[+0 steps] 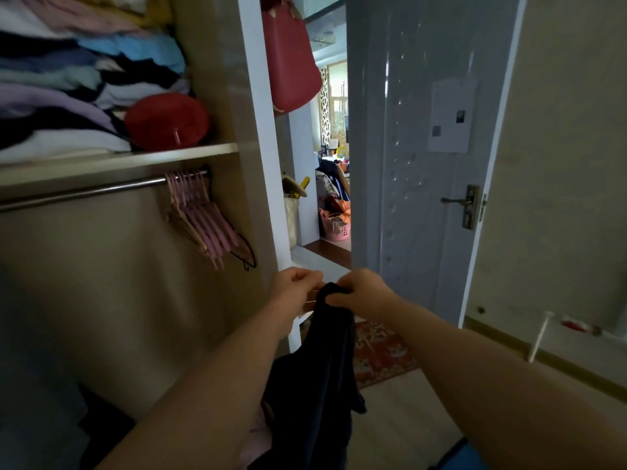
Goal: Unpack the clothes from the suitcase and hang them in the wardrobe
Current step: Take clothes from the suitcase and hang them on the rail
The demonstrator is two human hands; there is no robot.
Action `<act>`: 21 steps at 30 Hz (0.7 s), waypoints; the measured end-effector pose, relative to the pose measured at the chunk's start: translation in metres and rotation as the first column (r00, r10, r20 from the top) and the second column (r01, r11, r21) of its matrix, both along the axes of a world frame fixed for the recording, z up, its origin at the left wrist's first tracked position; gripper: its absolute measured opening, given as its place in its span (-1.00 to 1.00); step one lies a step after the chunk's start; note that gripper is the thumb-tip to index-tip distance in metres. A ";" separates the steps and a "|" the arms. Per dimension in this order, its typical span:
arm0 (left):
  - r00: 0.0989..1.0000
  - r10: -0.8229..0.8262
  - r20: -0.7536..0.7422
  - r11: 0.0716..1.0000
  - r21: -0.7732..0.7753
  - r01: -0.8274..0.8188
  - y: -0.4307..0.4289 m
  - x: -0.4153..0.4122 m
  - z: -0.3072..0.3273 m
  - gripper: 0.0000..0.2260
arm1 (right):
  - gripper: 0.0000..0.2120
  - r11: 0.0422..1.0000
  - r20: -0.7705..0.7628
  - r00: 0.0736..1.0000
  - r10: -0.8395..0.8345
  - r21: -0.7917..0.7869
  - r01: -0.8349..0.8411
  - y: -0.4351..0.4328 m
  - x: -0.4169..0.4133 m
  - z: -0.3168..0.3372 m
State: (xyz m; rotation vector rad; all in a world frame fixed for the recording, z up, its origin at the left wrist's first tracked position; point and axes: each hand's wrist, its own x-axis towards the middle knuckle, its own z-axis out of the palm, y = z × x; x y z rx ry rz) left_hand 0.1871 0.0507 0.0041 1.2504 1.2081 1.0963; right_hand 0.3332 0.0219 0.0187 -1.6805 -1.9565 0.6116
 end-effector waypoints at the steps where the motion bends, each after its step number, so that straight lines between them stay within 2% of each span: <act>1: 1.000 -0.005 0.013 1.000 -0.029 0.005 -0.002 -0.007 -0.002 -0.85 | -0.75 1.000 -0.015 1.000 0.000 0.011 0.000 0.000 -0.003 0.000; 3: 0.993 -0.069 -0.096 0.993 -0.101 0.060 -0.010 -0.023 -0.008 -0.84 | -0.77 1.000 -0.143 0.990 0.006 0.005 -0.005 0.003 -0.010 0.002; 6: 0.938 -0.209 -0.276 0.972 -0.164 0.168 -0.022 -0.045 -0.024 -0.94 | -0.74 1.000 -0.298 0.954 -0.030 -0.009 0.029 0.009 -0.023 0.008; 10: 0.960 -0.091 -0.263 0.995 -0.052 0.080 -0.015 -0.062 -0.033 -0.94 | -0.83 0.998 -0.355 0.935 0.018 -0.043 -0.036 0.019 -0.047 0.015; 11: 0.964 -0.050 -0.261 0.999 -0.025 0.045 -0.013 -0.067 -0.029 -0.91 | -0.85 0.998 -0.326 0.944 0.048 -0.030 -0.061 0.020 -0.053 0.016; 13: 0.964 0.022 -0.265 0.999 0.033 -0.014 -0.008 -0.078 -0.023 -0.84 | -0.83 0.997 -0.166 0.984 0.070 0.043 -0.064 0.024 -0.059 0.017; 15: 0.956 0.044 -0.290 0.998 0.060 -0.028 -0.002 -0.093 -0.019 -0.81 | -0.81 0.993 -0.033 0.999 0.043 0.114 -0.039 0.029 -0.062 0.021; 16: 0.952 0.043 -0.303 0.998 0.061 -0.026 0.001 -0.100 -0.018 -0.81 | -0.87 0.991 0.012 1.000 0.028 0.127 -0.029 0.032 -0.063 0.023; 17: 0.945 0.050 -0.324 0.998 0.058 -0.033 0.004 -0.109 -0.016 -0.80 | -0.93 0.991 0.080 0.997 0.010 0.133 -0.020 0.036 -0.065 0.024; 19: 0.925 0.068 -0.374 0.997 0.052 -0.052 0.012 -0.123 -0.014 -0.79 | -0.83 0.986 0.301 0.951 -0.071 0.168 0.020 0.044 -0.068 0.024; 21: 0.921 0.029 -0.389 0.999 -0.018 -0.040 0.022 -0.135 -0.010 -0.82 | -0.77 0.987 0.404 0.910 -0.089 0.160 0.026 0.054 -0.076 0.024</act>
